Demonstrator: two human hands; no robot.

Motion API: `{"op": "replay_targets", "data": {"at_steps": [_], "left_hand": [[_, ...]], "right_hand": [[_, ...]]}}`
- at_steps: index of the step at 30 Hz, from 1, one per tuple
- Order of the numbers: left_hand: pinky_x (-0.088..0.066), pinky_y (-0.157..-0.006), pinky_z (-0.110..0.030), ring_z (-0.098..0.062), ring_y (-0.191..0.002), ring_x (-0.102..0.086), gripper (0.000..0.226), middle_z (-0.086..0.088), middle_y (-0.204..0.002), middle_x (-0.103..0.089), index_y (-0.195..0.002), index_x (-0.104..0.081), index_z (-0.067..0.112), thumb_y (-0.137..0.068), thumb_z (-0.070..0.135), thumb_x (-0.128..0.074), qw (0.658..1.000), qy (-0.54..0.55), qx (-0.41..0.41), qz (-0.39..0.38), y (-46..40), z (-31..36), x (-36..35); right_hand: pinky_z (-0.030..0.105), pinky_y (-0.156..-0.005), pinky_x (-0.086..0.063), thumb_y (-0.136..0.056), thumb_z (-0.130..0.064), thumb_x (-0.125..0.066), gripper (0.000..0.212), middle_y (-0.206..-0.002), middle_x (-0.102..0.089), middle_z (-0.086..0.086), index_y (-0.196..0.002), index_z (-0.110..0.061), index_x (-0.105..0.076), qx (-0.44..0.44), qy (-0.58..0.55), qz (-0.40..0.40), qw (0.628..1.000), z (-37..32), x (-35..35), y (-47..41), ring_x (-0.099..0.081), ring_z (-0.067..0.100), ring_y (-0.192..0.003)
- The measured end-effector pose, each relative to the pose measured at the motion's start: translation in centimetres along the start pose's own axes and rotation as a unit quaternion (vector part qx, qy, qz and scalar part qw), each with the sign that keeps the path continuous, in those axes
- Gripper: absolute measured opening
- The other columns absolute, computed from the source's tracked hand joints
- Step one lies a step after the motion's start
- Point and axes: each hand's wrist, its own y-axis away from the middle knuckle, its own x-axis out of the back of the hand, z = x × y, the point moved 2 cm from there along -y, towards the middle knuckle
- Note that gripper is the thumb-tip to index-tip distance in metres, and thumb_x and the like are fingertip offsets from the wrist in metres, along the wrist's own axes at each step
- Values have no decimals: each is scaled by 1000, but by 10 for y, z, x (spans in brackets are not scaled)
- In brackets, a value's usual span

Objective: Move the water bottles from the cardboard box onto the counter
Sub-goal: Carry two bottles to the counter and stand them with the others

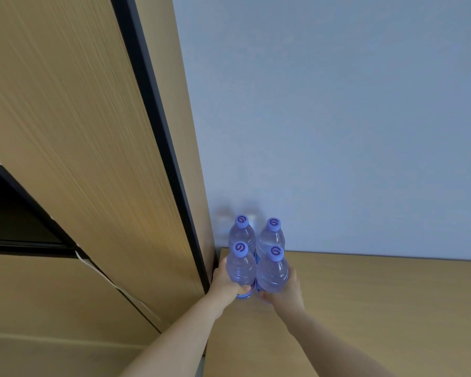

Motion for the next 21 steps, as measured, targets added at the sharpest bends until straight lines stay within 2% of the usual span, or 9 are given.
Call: {"op": "replay_targets", "data": {"at_steps": [3,6,10,12,14,16,18,19,21], "left_hand": [[-53,-88,-33,-16,-98,-62,34,-3,-100,-67,-102,-60,23,-74,16,-76,1000,-26,-12,3,2,1,-1],[-53,-91,-33,-16,-98,-62,30,-3,-99,-67,-103,-60,20,-78,16,-75,1000,-25,-11,-2,4,3,0],[-49,-77,-19,-11,-96,-60,34,-4,-106,-66,-108,-59,18,-79,5,-73,1000,-17,-9,-8,8,1,2],[-48,-80,-22,-15,-101,-59,38,-7,-111,-64,-114,-57,17,-82,5,-71,1000,-25,13,-1,15,-3,0],[-47,-87,-27,-19,-106,-58,42,-7,-116,-61,-124,-50,15,-86,11,-67,998,-25,48,12,22,-10,-2],[-46,-80,-23,-15,-100,-56,39,-2,-114,-57,-124,-42,18,-91,17,-61,995,-38,88,18,32,-19,-2],[-42,-71,-20,-7,-85,-53,14,6,-95,-53,-99,-44,27,-95,18,-54,992,-60,107,22,44,-28,0],[-42,-72,-21,-8,-81,-52,17,8,-88,-50,-86,-44,29,-96,17,-51,991,-71,112,30,50,-35,3],[-42,-77,-24,-15,-86,-54,20,4,-88,-53,-80,-48,26,-97,15,-48,985,-101,134,48,63,-49,10]], "right_hand": [[55,-75,-57,-60,-12,-73,54,-105,-61,23,-110,-2,-54,-6,-9,-12,1000,2,1,-1,-56,25,-80],[55,-81,-55,-61,-13,-77,61,-110,-59,22,-115,-2,-51,0,3,-16,1000,3,2,1,-56,24,-85],[43,-98,-47,-72,-15,-80,84,-130,-47,8,-138,-6,-30,-62,33,-16,997,17,7,6,-52,27,-116],[38,-93,-48,-81,-20,-73,73,-123,-48,8,-138,-4,-29,-103,62,-38,992,27,8,11,-53,25,-109],[33,-80,-49,-88,-23,-63,53,-104,-52,3,-131,-5,-38,-127,93,-68,985,33,7,18,-54,20,-90],[28,-68,-44,-91,-24,-56,42,-92,-50,-1,-126,-6,-43,-129,119,-90,980,37,4,23,-50,15,-77],[26,-64,-40,-91,-25,-53,39,-87,-47,-1,-122,-2,-48,-103,152,-113,976,40,-3,27,-46,15,-73],[25,-62,-39,-92,-25,-53,39,-86,-46,0,-120,1,-50,-90,172,-128,973,39,-7,29,-44,15,-72],[25,-63,-40,-92,-27,-54,31,-85,-49,0,-110,-2,-55,-71,210,-170,960,35,-19,33,-45,13,-70]]}}
